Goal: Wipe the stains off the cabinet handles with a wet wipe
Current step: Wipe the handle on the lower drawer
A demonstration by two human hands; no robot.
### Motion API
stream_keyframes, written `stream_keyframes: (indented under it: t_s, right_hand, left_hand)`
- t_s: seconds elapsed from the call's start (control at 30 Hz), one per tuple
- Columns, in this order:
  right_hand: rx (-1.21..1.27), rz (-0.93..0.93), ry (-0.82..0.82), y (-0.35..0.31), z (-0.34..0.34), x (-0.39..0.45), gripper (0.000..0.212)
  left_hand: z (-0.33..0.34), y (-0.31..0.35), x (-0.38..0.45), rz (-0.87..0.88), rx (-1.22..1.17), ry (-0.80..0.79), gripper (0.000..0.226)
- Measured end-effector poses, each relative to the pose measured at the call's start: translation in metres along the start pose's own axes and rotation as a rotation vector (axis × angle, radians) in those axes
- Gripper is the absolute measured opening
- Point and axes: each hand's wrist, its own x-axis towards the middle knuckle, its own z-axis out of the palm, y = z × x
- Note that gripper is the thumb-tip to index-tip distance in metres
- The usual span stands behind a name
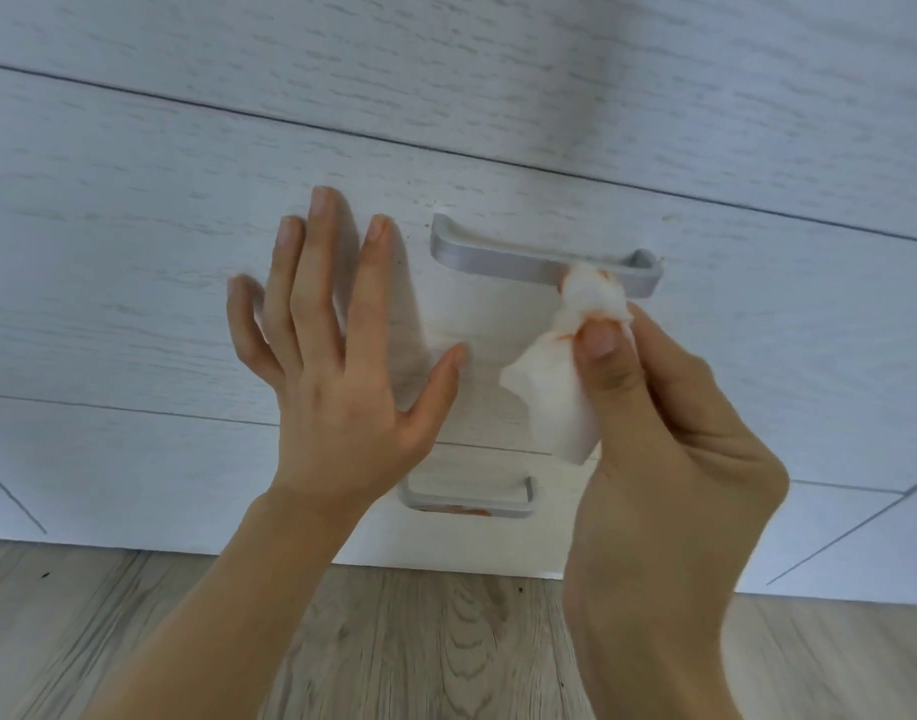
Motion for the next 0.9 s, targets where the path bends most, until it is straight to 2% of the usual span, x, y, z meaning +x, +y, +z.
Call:
stream_keyframes:
  t_s: [0.03, 0.1, 0.13, 0.2, 0.27, 0.53, 0.77, 0.9]
  right_hand:
    - [-0.033, 0.034, -0.061, 0.005, -0.005, -0.002, 0.036]
    - [-0.019, 0.14, 0.004, 0.016, -0.008, -0.01, 0.035]
    - [-0.024, 0.141, 0.071, 0.02, -0.004, -0.016, 0.03]
    - [0.196, 0.151, 0.312, 0.026, 0.003, -0.027, 0.013]
    - [0.315, 0.164, 0.465, 0.033, 0.005, -0.036, 0.01]
    - [0.286, 0.293, 0.483, 0.07, -0.002, -0.054, 0.024]
    - [0.417, 0.475, 0.45, 0.096, 0.011, -0.063, 0.017]
    - [0.443, 0.495, 0.378, 0.098, 0.017, -0.067, 0.017]
  left_hand:
    - [-0.002, -0.001, -0.002, 0.015, 0.005, -0.009, 0.074]
    - [-0.006, -0.004, -0.009, 0.044, 0.005, -0.038, 0.07]
    - [-0.008, -0.006, -0.016, 0.05, -0.004, -0.061, 0.068]
    - [-0.014, -0.01, -0.033, 0.052, -0.024, -0.122, 0.064]
    - [-0.018, -0.015, -0.053, 0.065, -0.025, -0.191, 0.062]
    - [-0.018, -0.03, -0.103, 0.044, -0.014, -0.394, 0.068]
    - [-0.007, -0.032, -0.11, 0.021, -0.036, -0.388, 0.072]
    - [-0.001, -0.031, -0.11, 0.012, -0.047, -0.369, 0.072]
